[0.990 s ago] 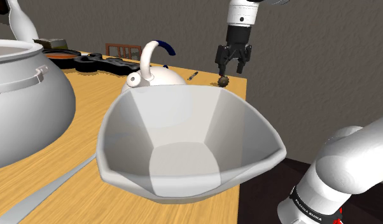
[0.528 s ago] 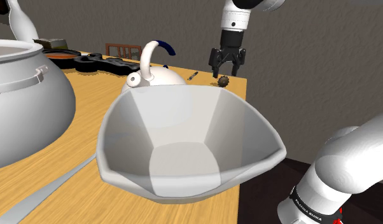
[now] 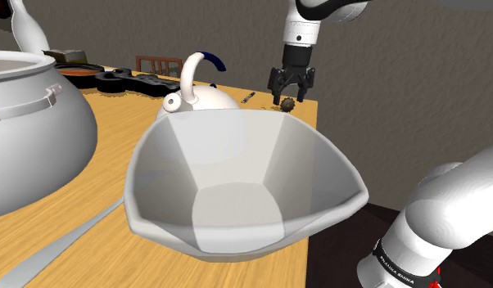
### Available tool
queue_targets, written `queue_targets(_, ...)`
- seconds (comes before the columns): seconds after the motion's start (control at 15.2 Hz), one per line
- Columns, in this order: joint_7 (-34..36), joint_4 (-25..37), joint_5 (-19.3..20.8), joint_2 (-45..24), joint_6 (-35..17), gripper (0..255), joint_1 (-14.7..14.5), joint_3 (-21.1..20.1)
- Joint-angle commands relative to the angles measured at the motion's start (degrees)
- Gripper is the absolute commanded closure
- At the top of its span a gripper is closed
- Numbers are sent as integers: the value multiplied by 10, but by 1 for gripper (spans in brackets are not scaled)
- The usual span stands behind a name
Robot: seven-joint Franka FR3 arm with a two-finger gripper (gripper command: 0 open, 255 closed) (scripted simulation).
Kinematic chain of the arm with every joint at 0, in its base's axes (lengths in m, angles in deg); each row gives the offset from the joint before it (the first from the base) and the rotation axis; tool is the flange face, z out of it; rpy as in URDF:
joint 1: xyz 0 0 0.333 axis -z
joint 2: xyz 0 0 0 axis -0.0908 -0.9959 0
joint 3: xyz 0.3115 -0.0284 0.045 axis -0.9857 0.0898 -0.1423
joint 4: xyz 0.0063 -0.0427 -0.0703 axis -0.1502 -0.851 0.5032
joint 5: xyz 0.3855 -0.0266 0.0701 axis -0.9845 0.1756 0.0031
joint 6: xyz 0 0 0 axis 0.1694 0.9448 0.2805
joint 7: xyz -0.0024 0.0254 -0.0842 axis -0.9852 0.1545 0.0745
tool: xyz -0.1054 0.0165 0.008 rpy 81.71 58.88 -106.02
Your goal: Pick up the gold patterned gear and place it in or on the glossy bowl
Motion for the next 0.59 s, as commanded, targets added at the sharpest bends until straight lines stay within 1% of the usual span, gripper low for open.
queue_targets(0.0, 0, 0, 0, 0, 0, 0, 0, 0)
queue_targets(0.07, 0, 0, 0, 0, 0, 0, 0, 0)
queue_targets(0.13, 0, 0, 0, 0, 0, 255, 0, 0)
queue_targets(0.53, 0, 0, 0, 0, 0, 255, 0, 0)
